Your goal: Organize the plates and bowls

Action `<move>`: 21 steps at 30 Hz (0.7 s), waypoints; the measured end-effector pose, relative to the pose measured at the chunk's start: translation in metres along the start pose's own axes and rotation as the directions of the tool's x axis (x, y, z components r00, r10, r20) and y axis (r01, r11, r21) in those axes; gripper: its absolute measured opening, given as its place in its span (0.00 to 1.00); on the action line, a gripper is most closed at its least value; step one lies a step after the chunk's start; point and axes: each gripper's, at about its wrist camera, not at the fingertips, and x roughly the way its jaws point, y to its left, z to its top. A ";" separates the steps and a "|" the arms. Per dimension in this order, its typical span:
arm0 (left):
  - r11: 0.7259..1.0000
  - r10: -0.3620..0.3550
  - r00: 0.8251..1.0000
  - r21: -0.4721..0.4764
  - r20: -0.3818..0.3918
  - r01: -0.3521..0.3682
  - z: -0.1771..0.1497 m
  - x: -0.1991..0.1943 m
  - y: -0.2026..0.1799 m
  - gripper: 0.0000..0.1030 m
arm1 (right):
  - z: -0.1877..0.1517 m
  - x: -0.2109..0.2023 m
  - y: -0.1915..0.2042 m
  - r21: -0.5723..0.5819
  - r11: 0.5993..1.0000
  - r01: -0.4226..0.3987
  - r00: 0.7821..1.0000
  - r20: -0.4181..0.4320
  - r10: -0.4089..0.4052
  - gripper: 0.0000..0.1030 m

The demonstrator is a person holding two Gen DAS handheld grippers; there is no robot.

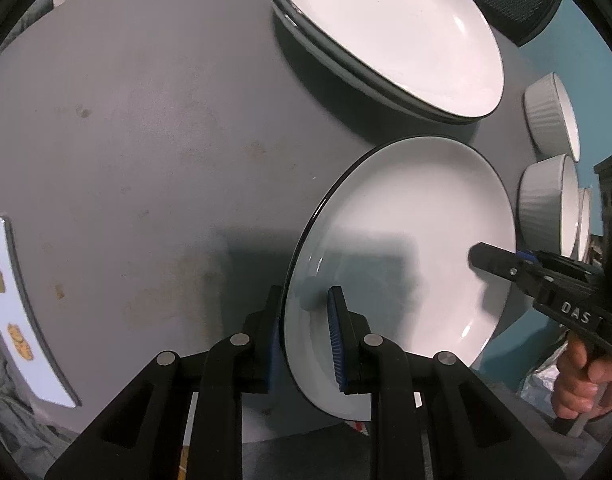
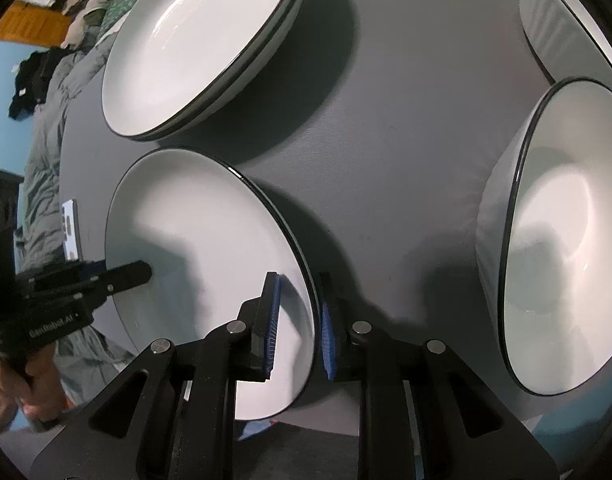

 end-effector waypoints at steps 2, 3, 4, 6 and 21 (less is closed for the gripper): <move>1.000 -0.001 1.000 0.002 0.002 0.001 0.003 0.000 -0.010 0.20 | -0.002 -0.004 -0.003 -0.004 1.000 -0.002 1.000 -0.013 0.002 0.18; 1.000 -0.001 1.000 0.004 0.002 0.001 0.005 -0.004 -0.012 0.20 | -0.003 -0.006 -0.002 -0.009 1.000 -0.002 1.000 -0.016 0.002 0.17; 1.000 -0.001 1.000 0.008 0.001 0.001 0.003 -0.006 -0.012 0.20 | -0.003 -0.008 -0.003 -0.011 1.000 -0.004 1.000 -0.018 0.004 0.17; 1.000 -0.005 1.000 0.005 -0.001 0.005 0.006 -0.009 -0.015 0.20 | -0.004 -0.010 0.001 -0.013 1.000 -0.014 1.000 -0.025 0.013 0.17; 1.000 -0.013 0.997 0.006 0.072 0.013 0.027 -0.051 -0.019 0.20 | 0.009 -0.047 0.022 -0.014 1.000 -0.017 1.000 0.008 0.017 0.16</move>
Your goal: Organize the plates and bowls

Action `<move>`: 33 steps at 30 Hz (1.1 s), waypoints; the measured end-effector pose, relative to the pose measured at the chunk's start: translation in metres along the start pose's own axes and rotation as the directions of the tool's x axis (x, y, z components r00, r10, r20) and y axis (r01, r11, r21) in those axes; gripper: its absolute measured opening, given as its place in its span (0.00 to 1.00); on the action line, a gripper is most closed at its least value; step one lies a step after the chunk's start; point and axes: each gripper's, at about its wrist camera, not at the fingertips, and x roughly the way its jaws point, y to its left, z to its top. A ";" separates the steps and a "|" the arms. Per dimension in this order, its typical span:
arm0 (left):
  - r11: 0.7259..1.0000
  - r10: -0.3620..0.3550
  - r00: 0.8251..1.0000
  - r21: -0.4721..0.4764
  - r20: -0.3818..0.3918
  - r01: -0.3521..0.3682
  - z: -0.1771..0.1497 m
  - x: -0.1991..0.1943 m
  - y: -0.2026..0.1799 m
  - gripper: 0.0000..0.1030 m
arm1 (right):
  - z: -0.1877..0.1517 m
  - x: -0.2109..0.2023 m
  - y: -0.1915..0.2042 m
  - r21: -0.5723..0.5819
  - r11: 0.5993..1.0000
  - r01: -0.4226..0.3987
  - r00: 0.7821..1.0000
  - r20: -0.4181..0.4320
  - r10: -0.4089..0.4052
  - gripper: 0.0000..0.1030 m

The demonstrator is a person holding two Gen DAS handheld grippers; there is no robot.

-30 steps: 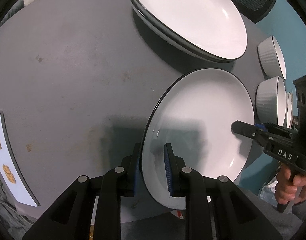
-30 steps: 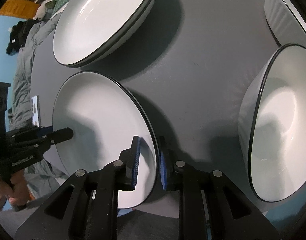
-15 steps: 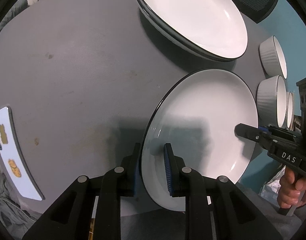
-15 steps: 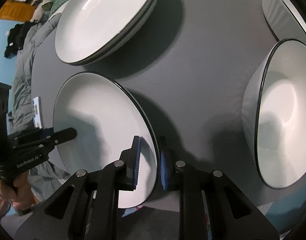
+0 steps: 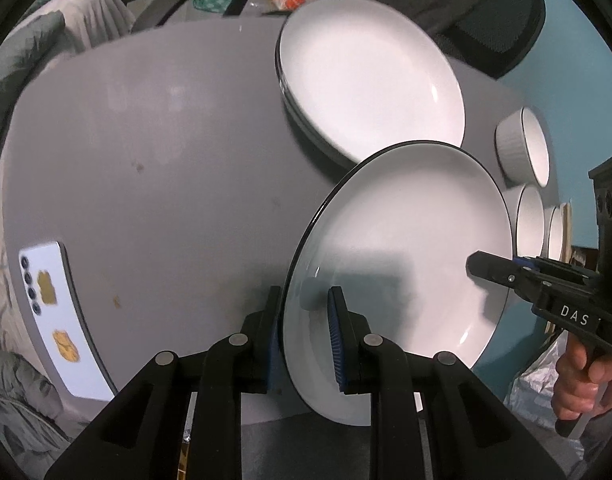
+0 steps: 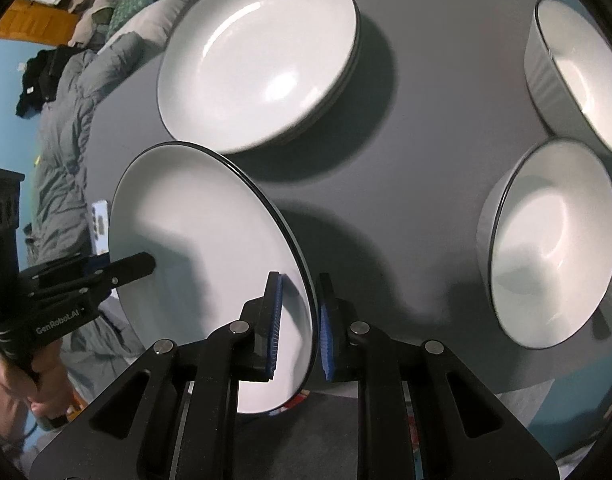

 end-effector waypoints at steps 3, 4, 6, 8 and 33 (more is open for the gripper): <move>1.000 0.007 1.000 0.008 0.012 -0.007 0.010 -0.007 0.003 0.20 | 0.010 -0.006 -0.002 0.006 1.000 0.001 1.000 0.025 -0.001 0.17; 1.000 0.006 1.000 0.009 0.017 -0.006 0.013 -0.009 0.003 0.20 | 0.012 -0.006 0.000 0.009 1.000 0.001 1.000 0.030 -0.002 0.17; 1.000 0.000 1.000 0.012 0.028 0.000 0.023 -0.012 0.002 0.20 | 0.018 -0.010 0.000 0.015 1.000 0.003 0.999 0.043 -0.003 0.17; 1.000 -0.001 0.999 0.018 0.040 0.001 0.034 -0.016 0.001 0.20 | 0.027 -0.015 0.002 0.013 1.000 0.005 0.998 0.058 -0.006 0.16; 0.996 0.087 0.995 -0.001 0.053 -0.087 0.143 0.000 0.005 0.23 | 0.133 0.001 -0.011 0.040 0.999 0.009 0.999 0.053 -0.011 0.17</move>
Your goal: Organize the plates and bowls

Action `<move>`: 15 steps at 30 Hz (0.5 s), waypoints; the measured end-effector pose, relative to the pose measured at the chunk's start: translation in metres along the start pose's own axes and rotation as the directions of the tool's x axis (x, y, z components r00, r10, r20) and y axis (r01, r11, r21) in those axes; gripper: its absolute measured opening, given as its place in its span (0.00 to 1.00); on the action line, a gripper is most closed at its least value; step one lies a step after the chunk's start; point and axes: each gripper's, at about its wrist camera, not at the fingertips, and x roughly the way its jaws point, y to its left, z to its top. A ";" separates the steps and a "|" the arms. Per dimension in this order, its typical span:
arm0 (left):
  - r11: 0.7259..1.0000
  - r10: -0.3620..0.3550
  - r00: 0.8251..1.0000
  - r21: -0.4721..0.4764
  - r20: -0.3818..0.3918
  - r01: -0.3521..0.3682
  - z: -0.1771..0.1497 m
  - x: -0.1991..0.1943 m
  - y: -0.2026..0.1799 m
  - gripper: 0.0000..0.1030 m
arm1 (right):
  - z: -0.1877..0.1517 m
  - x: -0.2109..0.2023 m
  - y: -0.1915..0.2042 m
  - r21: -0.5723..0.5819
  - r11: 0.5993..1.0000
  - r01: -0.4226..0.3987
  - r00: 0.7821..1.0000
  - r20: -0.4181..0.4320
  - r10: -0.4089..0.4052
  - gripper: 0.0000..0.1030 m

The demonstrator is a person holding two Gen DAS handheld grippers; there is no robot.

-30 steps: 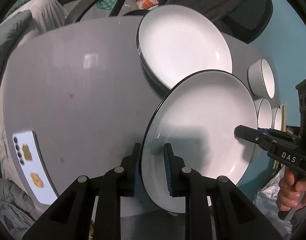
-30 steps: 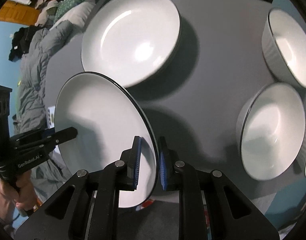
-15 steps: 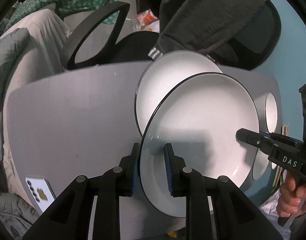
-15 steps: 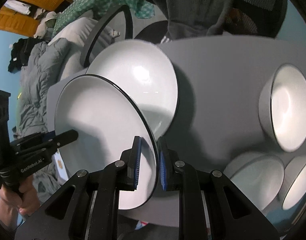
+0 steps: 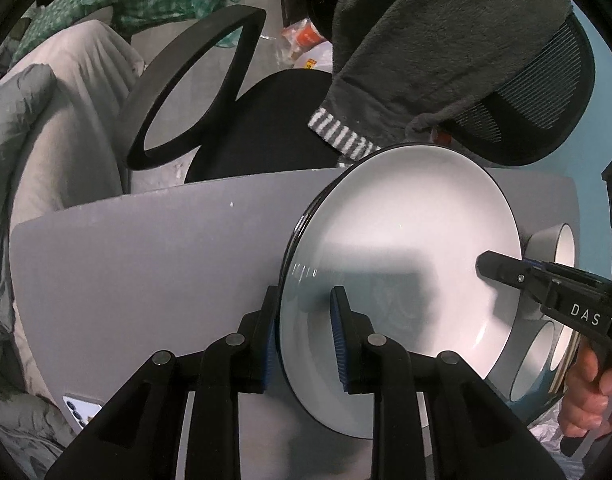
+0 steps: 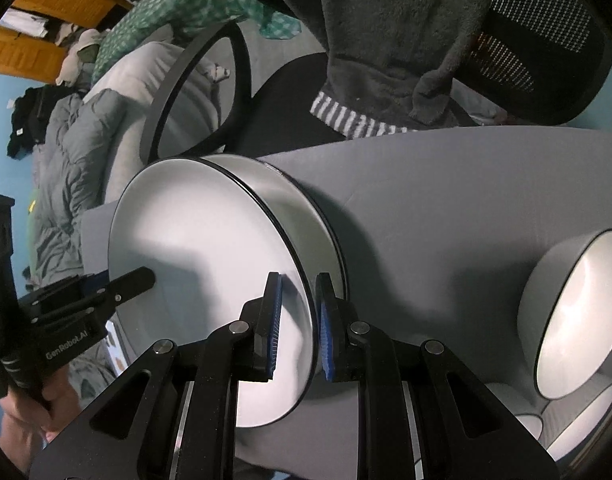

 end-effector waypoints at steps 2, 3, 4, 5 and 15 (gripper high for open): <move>1.000 0.011 1.000 0.010 -0.004 -0.011 0.002 0.003 0.000 0.23 | 0.002 0.003 -0.001 0.001 1.000 -0.004 1.000 -0.011 0.004 0.17; 1.000 0.012 1.000 0.008 -0.014 -0.012 0.003 0.006 0.001 0.23 | 0.003 0.005 -0.001 0.001 1.000 -0.003 1.000 -0.015 0.003 0.17; 1.000 0.014 1.000 0.005 -0.024 -0.014 0.003 0.009 0.001 0.24 | 0.004 0.006 -0.001 -0.002 1.000 0.003 1.000 -0.020 -0.003 0.17; 1.000 0.020 0.999 0.002 -0.032 -0.020 0.003 0.012 0.002 0.24 | 0.004 0.008 -0.001 -0.003 1.000 0.009 1.000 -0.026 -0.009 0.17; 1.000 0.026 0.999 0.011 -0.025 -0.025 0.006 0.015 0.001 0.24 | 0.011 0.008 -0.004 0.008 1.000 -0.017 0.998 -0.063 0.017 0.24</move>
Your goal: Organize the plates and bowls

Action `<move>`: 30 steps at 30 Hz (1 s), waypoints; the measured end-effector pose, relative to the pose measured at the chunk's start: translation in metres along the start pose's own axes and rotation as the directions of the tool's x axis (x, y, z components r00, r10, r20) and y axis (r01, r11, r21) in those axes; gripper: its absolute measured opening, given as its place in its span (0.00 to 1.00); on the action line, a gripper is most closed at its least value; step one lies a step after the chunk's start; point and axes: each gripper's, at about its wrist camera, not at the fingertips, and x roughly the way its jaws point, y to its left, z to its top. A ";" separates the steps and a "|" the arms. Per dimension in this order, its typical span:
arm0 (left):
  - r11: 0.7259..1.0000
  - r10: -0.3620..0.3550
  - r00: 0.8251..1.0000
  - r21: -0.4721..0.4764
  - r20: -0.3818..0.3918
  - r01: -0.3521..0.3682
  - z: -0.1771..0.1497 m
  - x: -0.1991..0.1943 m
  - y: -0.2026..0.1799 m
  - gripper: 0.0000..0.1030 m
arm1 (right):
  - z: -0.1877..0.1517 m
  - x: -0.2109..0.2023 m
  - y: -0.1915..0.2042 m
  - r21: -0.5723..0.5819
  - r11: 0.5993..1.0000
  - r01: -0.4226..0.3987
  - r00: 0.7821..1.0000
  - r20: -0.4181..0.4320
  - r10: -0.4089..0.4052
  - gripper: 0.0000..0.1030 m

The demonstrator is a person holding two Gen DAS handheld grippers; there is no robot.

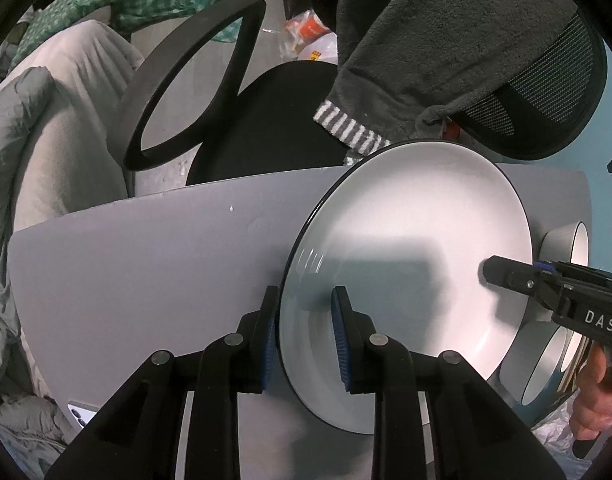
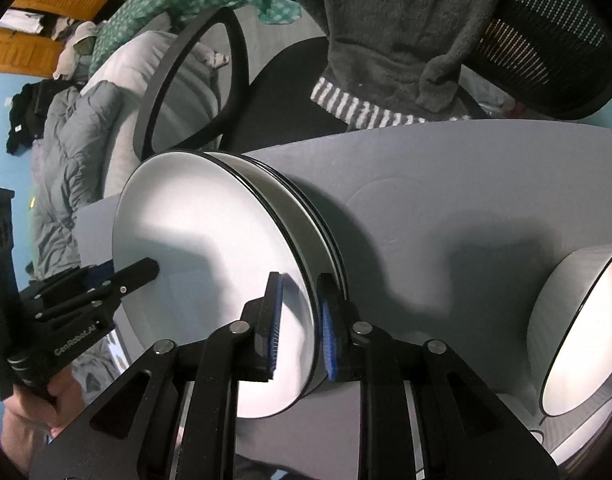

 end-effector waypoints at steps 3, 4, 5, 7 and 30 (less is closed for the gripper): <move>1.000 0.006 1.000 0.009 0.009 -0.007 -0.002 -0.002 -0.001 0.24 | 0.000 0.000 0.005 -0.013 1.000 0.013 1.000 -0.011 -0.013 0.28; 1.000 0.011 1.000 0.014 0.014 -0.011 -0.002 -0.003 -0.002 0.25 | 0.000 0.000 0.005 -0.013 1.000 0.013 1.000 -0.016 -0.014 0.31; 1.000 0.017 1.000 0.019 0.021 -0.018 -0.003 -0.004 -0.003 0.25 | 0.000 0.000 0.007 -0.012 1.000 0.014 0.999 -0.029 -0.015 0.33; 0.999 0.024 0.999 0.033 0.031 -0.025 -0.005 -0.007 -0.006 0.27 | 0.000 -0.001 0.008 -0.008 1.000 0.020 0.999 -0.045 -0.021 0.37; 0.991 0.081 0.964 0.082 0.252 -0.104 -0.059 -0.097 -0.026 0.65 | -0.046 -0.090 0.030 0.013 0.956 0.292 0.931 0.223 -0.287 0.61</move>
